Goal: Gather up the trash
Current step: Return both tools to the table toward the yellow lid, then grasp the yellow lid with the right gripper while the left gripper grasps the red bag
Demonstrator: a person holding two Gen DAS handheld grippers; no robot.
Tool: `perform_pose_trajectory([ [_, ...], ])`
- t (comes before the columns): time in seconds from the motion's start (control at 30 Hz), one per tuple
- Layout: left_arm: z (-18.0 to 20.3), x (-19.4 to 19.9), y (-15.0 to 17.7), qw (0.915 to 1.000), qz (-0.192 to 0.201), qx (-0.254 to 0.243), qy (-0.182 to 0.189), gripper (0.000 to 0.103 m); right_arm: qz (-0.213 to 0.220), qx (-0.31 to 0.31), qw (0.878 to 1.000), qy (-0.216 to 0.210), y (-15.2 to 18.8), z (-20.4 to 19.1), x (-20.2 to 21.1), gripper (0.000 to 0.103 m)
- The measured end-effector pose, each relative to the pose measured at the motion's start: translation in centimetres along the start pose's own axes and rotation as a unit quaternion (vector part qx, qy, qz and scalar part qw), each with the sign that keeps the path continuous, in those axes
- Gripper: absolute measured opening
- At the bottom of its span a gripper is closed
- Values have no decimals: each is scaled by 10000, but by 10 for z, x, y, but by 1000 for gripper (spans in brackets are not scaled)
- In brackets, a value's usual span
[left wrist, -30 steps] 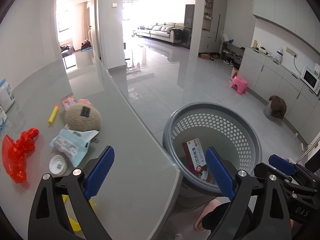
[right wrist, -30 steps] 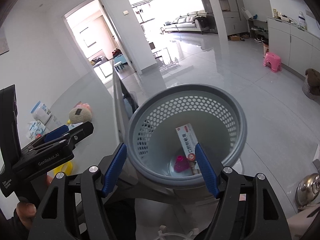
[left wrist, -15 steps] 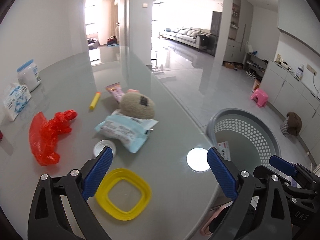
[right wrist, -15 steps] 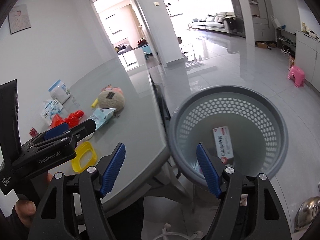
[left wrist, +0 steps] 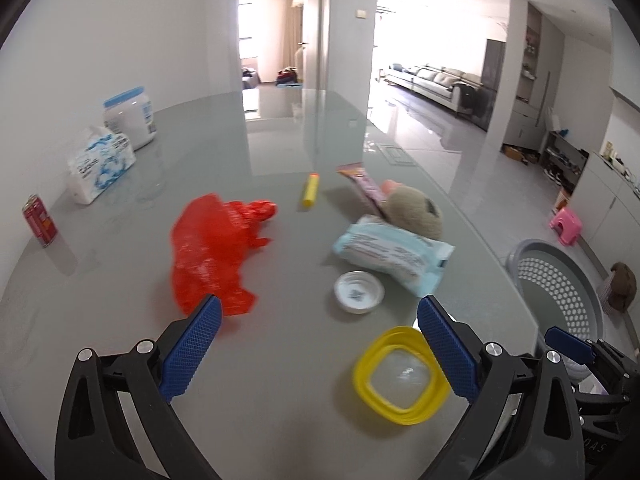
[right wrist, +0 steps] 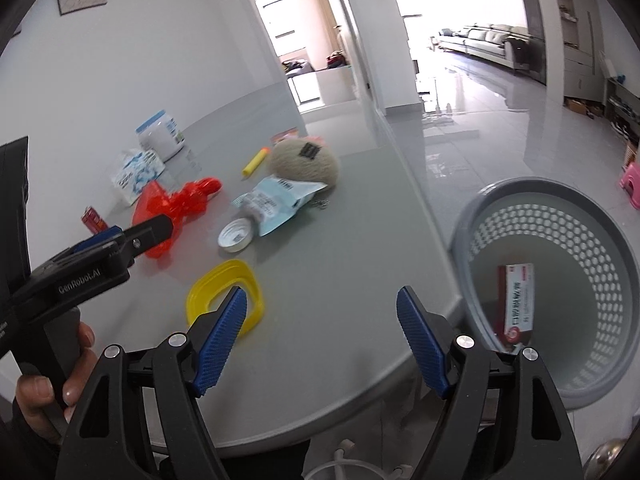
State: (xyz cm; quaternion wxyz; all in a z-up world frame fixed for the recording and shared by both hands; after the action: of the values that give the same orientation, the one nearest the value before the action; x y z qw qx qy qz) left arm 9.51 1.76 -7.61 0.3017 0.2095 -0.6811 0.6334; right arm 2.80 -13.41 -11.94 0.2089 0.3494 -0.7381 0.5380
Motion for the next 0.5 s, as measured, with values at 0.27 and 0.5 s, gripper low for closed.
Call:
perform_pose_trajectory([
  [0.27,-52,1,16,9987,-114,319,-382,96,-423,502,9977,-154,12,-43,-33,75],
  [0.5,-75,-2,24,9975,-190,444,-510,96,-700,855,9938,-79,19,-64,-58,76],
])
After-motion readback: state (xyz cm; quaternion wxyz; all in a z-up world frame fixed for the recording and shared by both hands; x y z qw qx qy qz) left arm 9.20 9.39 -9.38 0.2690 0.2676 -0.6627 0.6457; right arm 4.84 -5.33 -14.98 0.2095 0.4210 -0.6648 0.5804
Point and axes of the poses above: each gripper's, at about its wrist camera, not at the fingertips, and x roughly against the way its jaws point, z to its right, y to its underside, the point moved 6 cm from there along -x, roughly the way its jaws point, and after that the axes turned 3 degrees about -x, right-handed, at the moved point
